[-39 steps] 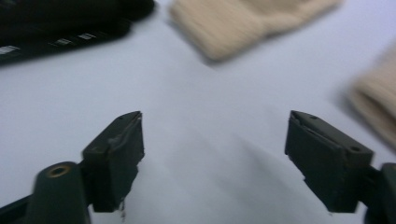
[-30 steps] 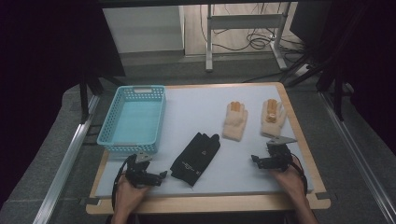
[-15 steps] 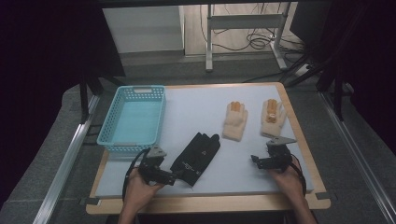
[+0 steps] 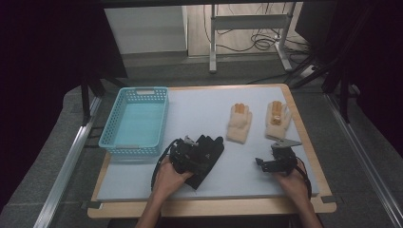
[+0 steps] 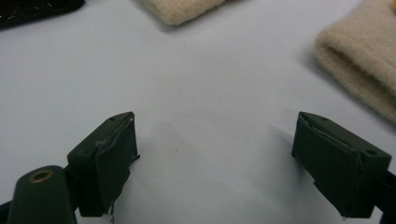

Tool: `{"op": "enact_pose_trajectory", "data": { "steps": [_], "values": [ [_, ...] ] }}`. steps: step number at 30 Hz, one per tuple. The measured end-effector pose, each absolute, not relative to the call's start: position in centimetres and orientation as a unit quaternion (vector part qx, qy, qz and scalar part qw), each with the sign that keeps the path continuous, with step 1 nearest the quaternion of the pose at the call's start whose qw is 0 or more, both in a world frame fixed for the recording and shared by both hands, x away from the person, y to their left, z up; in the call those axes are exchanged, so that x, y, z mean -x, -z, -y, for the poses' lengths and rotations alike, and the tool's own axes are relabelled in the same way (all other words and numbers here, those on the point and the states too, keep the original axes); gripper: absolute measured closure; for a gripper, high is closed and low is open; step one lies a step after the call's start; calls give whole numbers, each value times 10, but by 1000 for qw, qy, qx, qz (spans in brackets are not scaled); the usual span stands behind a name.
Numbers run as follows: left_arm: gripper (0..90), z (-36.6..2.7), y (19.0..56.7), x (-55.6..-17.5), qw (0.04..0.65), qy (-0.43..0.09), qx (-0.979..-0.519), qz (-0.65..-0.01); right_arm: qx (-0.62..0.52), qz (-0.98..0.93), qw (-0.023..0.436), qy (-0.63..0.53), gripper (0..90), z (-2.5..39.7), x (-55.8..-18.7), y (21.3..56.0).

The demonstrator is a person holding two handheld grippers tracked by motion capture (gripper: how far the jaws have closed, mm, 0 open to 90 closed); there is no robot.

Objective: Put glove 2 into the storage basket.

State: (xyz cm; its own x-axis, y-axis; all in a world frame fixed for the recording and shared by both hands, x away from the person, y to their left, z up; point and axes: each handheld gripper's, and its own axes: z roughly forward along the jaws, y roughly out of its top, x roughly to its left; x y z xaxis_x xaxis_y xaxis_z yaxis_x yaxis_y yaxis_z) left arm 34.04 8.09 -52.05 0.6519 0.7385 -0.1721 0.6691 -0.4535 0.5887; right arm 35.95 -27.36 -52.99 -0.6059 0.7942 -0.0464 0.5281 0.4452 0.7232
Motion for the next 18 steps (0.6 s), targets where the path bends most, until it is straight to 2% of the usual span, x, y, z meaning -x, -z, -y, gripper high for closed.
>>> {"op": "enact_pose_trajectory", "data": {
  "steps": [9, 14, 18],
  "values": [
    [0, -63, 528, -324, 255, -106, -872, -403, -399, -828, 194, -343, 136, 273, -359, 530],
    [1, -64, 530, -326, 250, -101, -861, -431, -400, -827, 194, -344, 136, 273, -359, 530],
    [82, -66, 526, -323, 250, -99, -862, -429, -399, -827, 194, -344, 136, 273, -359, 530]
  ]
}}
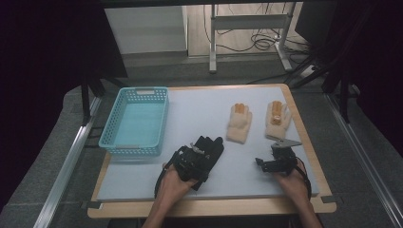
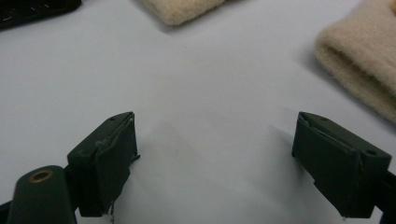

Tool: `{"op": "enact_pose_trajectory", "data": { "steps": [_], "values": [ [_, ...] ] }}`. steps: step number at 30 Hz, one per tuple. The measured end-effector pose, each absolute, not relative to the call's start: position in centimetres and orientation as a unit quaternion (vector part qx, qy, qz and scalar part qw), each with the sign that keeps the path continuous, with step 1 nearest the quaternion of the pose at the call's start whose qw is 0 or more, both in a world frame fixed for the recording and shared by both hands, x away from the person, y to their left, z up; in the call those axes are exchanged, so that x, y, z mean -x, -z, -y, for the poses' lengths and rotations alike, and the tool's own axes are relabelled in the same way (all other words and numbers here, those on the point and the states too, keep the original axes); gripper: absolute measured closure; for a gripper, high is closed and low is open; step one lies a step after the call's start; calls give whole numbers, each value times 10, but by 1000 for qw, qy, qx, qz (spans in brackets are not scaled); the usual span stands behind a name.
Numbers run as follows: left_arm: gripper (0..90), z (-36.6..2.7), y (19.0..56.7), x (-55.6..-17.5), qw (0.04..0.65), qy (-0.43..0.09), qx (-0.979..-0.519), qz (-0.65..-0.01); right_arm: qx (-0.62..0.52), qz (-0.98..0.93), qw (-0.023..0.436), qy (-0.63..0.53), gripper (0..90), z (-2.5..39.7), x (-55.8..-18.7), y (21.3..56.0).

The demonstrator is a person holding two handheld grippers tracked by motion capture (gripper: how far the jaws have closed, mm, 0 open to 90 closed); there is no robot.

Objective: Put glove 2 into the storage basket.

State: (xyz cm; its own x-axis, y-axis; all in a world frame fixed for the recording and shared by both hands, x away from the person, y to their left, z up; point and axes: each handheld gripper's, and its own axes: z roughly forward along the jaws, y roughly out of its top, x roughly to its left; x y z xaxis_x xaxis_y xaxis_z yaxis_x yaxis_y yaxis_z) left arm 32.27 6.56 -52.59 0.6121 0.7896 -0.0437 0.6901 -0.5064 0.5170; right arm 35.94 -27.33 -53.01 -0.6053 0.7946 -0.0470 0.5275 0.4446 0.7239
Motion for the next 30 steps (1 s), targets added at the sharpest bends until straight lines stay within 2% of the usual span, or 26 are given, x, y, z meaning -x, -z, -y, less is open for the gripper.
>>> {"op": "enact_pose_trajectory", "data": {
  "steps": [5, 10, 12, 15, 18, 23, 30],
  "values": [
    [295, -69, 520, -321, 250, -104, -860, -432, -400, -827, 194, -344, 136, 273, -359, 530],
    [548, -75, 517, -324, 248, -111, -857, -438, -400, -827, 195, -344, 136, 273, -359, 530],
    [604, -78, 516, -326, 253, -109, -854, -442, -399, -827, 195, -344, 136, 273, -359, 530],
    [631, -81, 514, -330, 263, -102, -849, -448, -400, -827, 195, -344, 136, 273, -359, 530],
    [630, -82, 505, -335, 264, -116, -845, -450, -400, -827, 194, -344, 136, 273, -359, 530],
    [622, -83, 479, -346, 288, -111, -836, -454, -400, -827, 194, -344, 136, 273, -359, 530],
    [611, -96, 438, -366, 299, -135, -820, -470, -400, -827, 194, -343, 136, 273, -359, 530]
  ]
}}
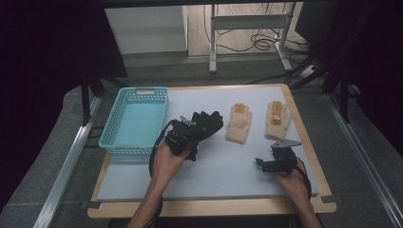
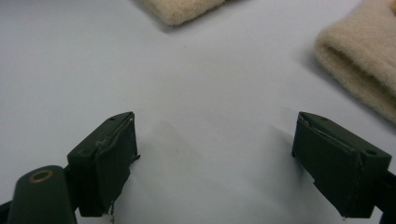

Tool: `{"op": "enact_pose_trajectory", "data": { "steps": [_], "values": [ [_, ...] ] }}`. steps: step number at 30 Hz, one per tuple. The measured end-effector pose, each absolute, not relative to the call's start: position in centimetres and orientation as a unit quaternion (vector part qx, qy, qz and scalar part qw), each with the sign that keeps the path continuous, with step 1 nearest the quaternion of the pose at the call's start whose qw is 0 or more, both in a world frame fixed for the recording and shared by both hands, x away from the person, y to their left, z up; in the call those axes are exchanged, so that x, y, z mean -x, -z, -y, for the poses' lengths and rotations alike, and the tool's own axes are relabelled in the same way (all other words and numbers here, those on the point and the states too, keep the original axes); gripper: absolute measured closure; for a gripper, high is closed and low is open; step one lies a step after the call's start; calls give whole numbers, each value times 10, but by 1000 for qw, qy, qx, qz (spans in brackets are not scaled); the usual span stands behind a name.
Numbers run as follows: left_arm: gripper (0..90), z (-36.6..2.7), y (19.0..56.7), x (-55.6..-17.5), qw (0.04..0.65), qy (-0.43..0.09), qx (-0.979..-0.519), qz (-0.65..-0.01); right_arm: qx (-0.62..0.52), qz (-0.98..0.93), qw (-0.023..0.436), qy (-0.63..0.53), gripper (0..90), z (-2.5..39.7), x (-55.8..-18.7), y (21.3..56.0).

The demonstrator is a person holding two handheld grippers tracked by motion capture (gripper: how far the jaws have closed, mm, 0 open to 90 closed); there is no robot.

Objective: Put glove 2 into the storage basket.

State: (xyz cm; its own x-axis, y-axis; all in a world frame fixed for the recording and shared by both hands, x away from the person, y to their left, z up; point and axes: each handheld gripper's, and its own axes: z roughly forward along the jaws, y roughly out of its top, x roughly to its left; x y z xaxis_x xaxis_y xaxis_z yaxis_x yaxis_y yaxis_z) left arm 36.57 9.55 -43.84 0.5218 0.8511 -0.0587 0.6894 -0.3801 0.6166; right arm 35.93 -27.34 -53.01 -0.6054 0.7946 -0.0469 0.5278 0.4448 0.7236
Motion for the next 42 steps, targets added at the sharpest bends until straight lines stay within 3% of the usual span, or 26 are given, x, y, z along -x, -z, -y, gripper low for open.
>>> {"op": "enact_pose_trajectory", "data": {
  "steps": [7, 17, 28, 42],
  "values": [
    [604, -132, 415, -386, 287, -154, -798, -507, -399, -828, 195, -343, 136, 274, -359, 530],
    [597, -207, 412, -410, 265, -165, -758, -573, -398, -828, 195, -343, 136, 274, -359, 530],
    [589, -281, 437, -438, 212, -167, -727, -632, -400, -827, 194, -344, 136, 273, -359, 530],
    [571, -310, 481, -470, 123, -130, -716, -675, -399, -828, 194, -344, 136, 273, -359, 530]
  ]
}}
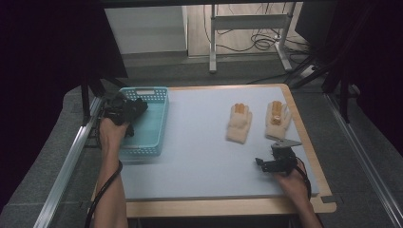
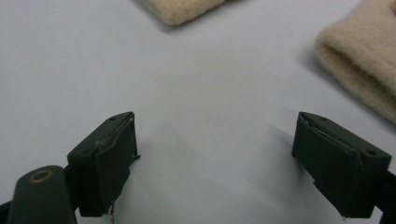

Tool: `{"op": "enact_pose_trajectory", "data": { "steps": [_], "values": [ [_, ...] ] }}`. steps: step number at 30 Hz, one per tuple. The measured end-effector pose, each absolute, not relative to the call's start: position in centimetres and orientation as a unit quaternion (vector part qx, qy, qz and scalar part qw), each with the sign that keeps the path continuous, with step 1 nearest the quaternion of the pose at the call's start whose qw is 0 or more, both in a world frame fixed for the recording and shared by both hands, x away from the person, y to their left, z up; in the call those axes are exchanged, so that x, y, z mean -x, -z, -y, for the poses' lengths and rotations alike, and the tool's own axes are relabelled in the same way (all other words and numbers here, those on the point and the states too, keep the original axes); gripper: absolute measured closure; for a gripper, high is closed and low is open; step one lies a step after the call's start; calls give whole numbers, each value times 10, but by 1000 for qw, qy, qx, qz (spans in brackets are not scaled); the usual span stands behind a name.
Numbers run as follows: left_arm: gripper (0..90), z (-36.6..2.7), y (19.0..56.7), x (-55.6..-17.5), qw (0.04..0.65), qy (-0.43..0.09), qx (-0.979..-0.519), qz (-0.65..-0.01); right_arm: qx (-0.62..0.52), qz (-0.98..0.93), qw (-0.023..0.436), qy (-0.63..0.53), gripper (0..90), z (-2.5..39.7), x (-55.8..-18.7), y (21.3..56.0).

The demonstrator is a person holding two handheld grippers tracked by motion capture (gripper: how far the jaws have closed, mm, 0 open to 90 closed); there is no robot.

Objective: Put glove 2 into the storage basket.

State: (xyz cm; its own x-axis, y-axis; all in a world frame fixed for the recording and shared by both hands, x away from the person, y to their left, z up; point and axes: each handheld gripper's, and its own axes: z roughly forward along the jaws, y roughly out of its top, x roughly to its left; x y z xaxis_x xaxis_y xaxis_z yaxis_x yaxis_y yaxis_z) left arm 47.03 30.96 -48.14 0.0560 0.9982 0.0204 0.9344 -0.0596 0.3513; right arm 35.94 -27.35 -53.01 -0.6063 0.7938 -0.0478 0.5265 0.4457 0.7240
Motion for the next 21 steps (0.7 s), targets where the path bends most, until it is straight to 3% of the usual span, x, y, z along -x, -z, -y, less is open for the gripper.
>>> {"op": "enact_pose_trajectory", "data": {
  "steps": [7, 11, 13, 21],
  "values": [
    [505, -314, 497, -479, 81, -129, -723, -674, -399, -828, 194, -344, 136, 274, -359, 530],
    [257, -307, 496, -481, 67, -122, -736, -662, -399, -828, 194, -344, 136, 274, -359, 530],
    [186, -306, 494, -481, 73, -115, -739, -660, -399, -828, 195, -344, 136, 274, -359, 530],
    [64, -315, 476, -467, 141, -98, -736, -655, -399, -828, 194, -344, 136, 273, -359, 530]
  ]
}}
